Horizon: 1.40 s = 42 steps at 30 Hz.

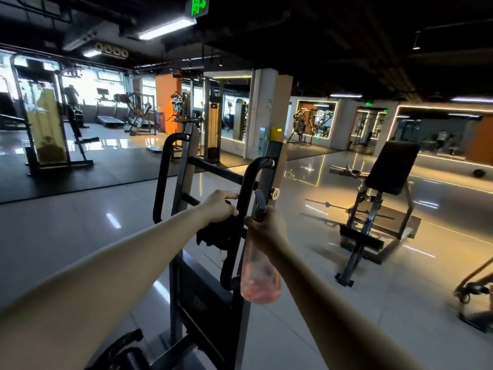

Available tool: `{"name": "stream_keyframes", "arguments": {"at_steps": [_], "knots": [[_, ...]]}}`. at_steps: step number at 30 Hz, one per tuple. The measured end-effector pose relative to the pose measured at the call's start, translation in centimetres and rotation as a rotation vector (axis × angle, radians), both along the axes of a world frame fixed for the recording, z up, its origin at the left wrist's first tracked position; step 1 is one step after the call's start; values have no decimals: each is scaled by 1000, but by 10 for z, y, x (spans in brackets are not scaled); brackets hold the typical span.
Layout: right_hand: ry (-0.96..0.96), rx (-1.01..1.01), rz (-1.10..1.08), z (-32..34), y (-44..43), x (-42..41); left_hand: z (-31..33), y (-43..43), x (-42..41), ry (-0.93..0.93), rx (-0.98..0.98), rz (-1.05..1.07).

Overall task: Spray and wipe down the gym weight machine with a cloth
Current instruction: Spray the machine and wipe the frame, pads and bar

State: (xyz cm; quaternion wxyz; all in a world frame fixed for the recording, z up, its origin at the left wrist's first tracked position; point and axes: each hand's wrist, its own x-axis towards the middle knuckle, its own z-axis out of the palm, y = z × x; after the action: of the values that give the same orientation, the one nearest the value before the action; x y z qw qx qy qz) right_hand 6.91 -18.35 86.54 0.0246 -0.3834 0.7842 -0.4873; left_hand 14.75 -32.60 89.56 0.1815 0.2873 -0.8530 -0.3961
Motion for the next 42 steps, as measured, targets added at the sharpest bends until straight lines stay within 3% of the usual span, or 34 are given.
{"name": "stream_keyframes", "arguments": {"at_steps": [3, 8, 30, 35, 42], "knots": [[17, 11, 34, -18, 1, 1, -5, -5, 6, -12, 58, -9], [79, 89, 1, -56, 1, 12, -25, -19, 16, -117, -38, -47], [-116, 417, 189, -171, 29, 11, -70, -23, 35, -269, -57, -106], [-176, 256, 304, -166, 38, -3, -68, -19, 29, -249, -55, -69], [-480, -105, 479, -92, 52, -72, -48, -18, 10, -25, -231, 73]]}}
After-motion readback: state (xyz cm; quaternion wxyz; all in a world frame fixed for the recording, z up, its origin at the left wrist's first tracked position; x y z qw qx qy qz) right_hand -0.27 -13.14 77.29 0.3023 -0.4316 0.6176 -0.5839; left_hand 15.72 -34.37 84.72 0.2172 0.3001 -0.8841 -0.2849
